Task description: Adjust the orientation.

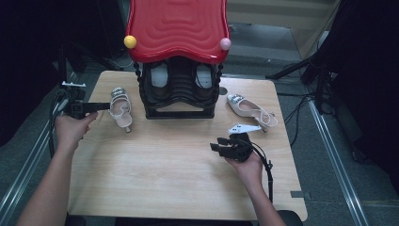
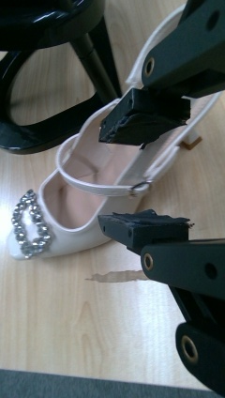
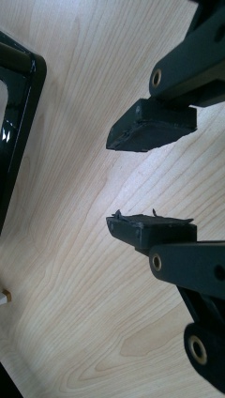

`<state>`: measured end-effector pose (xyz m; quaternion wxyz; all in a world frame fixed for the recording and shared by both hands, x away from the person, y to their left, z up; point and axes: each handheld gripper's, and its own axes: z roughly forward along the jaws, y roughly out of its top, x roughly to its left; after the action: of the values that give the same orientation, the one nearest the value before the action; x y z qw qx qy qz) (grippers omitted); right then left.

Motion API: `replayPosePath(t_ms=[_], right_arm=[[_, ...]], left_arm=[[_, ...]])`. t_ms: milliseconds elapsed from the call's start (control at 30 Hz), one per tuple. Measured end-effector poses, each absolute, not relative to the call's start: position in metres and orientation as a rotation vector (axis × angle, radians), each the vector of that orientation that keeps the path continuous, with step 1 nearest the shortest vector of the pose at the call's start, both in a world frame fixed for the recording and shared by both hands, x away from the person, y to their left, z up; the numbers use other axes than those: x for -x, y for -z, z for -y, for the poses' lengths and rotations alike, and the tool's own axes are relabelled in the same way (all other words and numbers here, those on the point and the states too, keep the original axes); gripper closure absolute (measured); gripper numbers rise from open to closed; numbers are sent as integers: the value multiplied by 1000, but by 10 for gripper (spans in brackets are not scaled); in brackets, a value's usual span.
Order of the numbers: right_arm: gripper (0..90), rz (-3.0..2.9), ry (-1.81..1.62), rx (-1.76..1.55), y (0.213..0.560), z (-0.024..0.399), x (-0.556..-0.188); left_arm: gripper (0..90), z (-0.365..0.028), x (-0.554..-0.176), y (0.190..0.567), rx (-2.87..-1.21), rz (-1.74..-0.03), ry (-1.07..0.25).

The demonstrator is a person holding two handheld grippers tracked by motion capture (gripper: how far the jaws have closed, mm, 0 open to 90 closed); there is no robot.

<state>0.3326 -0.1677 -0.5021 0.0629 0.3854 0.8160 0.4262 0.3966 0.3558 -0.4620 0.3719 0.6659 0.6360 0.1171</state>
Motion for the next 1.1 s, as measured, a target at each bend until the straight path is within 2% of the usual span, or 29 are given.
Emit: replayPosePath(t_ms=[267,600,767,867,967,1100], right_arm=[[578,-2465,-1277,-1172,503,168,-333],[578,-2461,-1279,-1179,503,169,-333],[578,-2468,-1273,-1176,504,168,-333],[578,-2467,-1270,-1174,504,167,-333],[577,-2466,-1270,-1176,504,168,-332],[578,-2467,-1269,-1175,504,167,-332]], left_arm=[[534,-338,-415,466,-1729,-1661,-373],[525,-333,-418,496,-1739,-1738,-342],[534,-330,-421,503,-1724,-1772,-383],[565,-330,-422,506,-1720,-1786,-405],[618,-331,-422,507,-1701,-1800,-371],[769,-328,-425,506,-1734,-1838,-404]])
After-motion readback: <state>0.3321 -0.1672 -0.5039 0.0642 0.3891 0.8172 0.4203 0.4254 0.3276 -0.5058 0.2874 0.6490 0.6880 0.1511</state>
